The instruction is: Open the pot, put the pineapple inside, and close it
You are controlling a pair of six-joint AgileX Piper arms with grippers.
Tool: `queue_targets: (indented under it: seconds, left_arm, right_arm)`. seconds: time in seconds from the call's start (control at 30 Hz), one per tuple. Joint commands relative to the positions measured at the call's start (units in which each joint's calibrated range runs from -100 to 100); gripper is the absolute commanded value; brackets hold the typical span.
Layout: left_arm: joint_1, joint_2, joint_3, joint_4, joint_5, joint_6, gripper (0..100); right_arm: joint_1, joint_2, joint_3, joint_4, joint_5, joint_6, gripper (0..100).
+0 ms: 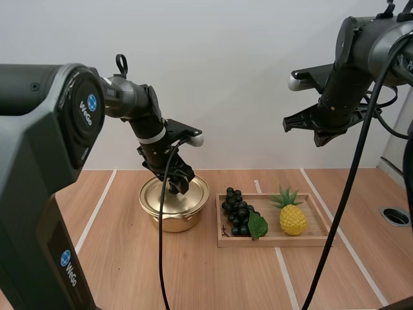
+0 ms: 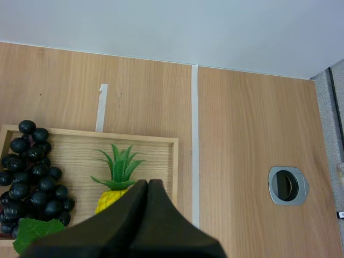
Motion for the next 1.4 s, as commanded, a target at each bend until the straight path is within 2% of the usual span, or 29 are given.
queue_targets:
  seconds: [0.0,0.33,0.37,0.43,0.53,0.63,1.03,1.23,1.37]
  left_arm:
    - [-0.23,0.1,0.1,-0.8,-1.0,-0.4,100]
    - [-0.23,4.0,0.1,-0.8,1.6,-0.5,100]
    - [-0.23,4.1,0.1,-0.8,1.6,-0.5,97]
    - [-0.23,4.2,0.1,-0.8,1.6,-0.5,83]
    - [-0.23,4.2,0.1,-0.8,2.2,-0.5,48]
    - [-0.23,4.2,0.1,-0.8,3.3,-0.5,1]
    - [-0.23,-0.5,-2.9,-0.8,3.9,-0.5,0]
    - [-0.23,-9.4,-7.8,-0.8,4.0,-0.5,0]
    - [-0.23,-20.1,-14.7,-0.8,3.2,-0.5,0]
  right_arm:
    - [-0.2,-0.4,0.1,0.2,-0.4,-0.5,0]
    - [-0.2,-0.4,0.1,0.2,-0.4,-0.5,0]
    - [-0.2,-0.4,0.1,0.2,-0.4,-0.5,0]
    - [-0.2,-0.4,0.1,0.2,-0.4,-0.5,0]
    - [-0.2,-0.4,0.1,0.2,-0.4,-0.5,0]
    - [-0.2,-0.4,0.1,0.2,-0.4,-0.5,0]
    - [-0.2,-0.4,0.1,-0.1,-1.0,-0.5,0]
    - [-0.2,-0.4,0.1,-0.3,-2.5,-0.5,0]
    - [-0.2,-0.4,0.1,0.2,-3.7,-0.5,0]
